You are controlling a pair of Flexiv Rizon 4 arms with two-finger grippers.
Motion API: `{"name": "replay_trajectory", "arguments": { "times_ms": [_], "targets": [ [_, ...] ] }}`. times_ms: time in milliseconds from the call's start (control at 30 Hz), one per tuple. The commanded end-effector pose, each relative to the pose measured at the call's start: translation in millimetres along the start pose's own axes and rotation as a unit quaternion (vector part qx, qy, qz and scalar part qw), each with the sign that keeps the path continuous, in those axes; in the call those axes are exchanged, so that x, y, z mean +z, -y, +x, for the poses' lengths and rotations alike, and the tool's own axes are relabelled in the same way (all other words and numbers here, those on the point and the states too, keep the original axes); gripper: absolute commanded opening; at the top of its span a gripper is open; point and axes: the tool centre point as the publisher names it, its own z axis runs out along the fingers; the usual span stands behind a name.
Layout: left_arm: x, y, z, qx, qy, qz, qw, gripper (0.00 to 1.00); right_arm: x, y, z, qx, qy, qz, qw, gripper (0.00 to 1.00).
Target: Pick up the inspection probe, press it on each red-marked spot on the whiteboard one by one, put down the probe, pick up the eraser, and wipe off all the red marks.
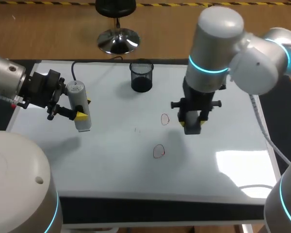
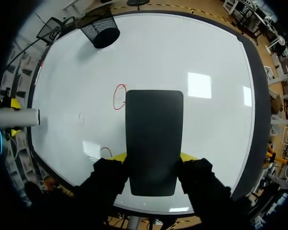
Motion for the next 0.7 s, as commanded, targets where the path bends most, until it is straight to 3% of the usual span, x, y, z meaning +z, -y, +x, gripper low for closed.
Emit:
{"name": "replay_trajectory", "arguments": {
  "times_ms": [33,700],
  "targets": [
    [-0.9,1.1,0.7,0.001,0.001,0.000,1.000,0.00,-4.8,5.5,-24.5,0.007,-0.018,-0.008,1.000,0.00],
    [-0.9,1.1,0.7,0.001,0.001,0.000,1.000,0.00,-1.4,13.9,-81.0,0.008,-0.012,-0.001,1.000,0.00]
  ]
}}
